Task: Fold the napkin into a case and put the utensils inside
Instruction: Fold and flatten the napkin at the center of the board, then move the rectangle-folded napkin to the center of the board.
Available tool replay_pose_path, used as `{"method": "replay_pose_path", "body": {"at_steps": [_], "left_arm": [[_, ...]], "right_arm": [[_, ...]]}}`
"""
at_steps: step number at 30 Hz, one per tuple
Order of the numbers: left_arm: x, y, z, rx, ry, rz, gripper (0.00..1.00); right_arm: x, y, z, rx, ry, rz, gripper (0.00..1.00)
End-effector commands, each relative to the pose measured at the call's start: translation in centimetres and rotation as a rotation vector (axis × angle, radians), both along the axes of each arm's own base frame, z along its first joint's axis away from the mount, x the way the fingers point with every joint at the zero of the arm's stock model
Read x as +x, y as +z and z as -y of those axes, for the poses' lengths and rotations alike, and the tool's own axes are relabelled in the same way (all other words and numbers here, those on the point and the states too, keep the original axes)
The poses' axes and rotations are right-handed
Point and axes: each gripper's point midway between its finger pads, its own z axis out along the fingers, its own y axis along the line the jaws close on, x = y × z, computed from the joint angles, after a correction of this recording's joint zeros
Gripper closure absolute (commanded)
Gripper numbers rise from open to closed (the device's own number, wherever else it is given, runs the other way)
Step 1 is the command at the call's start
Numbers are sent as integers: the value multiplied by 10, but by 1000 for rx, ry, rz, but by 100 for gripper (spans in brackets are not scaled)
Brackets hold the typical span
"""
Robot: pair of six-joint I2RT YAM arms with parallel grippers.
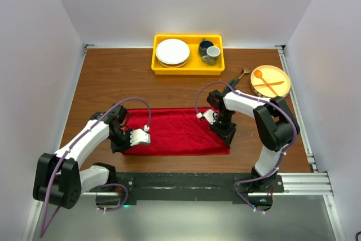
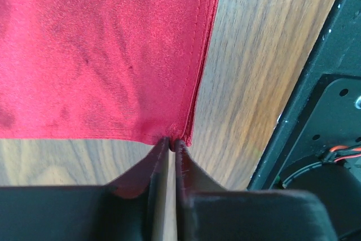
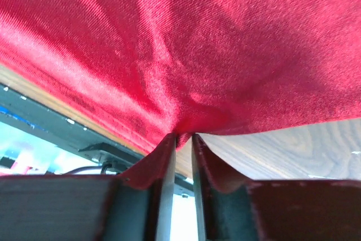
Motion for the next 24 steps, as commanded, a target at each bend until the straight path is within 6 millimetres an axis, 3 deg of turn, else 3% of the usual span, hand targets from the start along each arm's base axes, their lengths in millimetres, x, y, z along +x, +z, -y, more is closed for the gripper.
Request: {"method": "replay_pose_path", "body": {"at_steps": [1, 4, 7, 11, 13, 15, 17, 19, 24], "left_arm": [[3, 12, 2, -9, -12, 28, 76], [17, 39, 11, -58, -16, 72, 66], [31, 59, 23, -124, 8, 107, 65], [62, 66, 40, -194, 116, 154, 62], [73, 61, 43, -200, 188, 153, 62], [97, 63, 47, -219, 242, 223, 62], [113, 62, 51, -244, 315, 247, 62], [116, 53, 54, -250, 360, 204, 58], [124, 20, 54, -227, 427, 139, 58]], "right_arm": [[-4, 25, -7, 46, 36, -27, 68], [2, 49, -14, 96, 49, 0, 61], [15, 62, -17, 115, 59, 60, 62], [43, 55, -32, 128, -8, 151, 66], [66, 48, -40, 130, -35, 228, 67], [85, 42, -50, 145, -81, 277, 69], [97, 38, -57, 157, -116, 294, 69], [109, 35, -61, 172, -135, 318, 69], [129, 8, -47, 132, -157, 325, 68]]}}
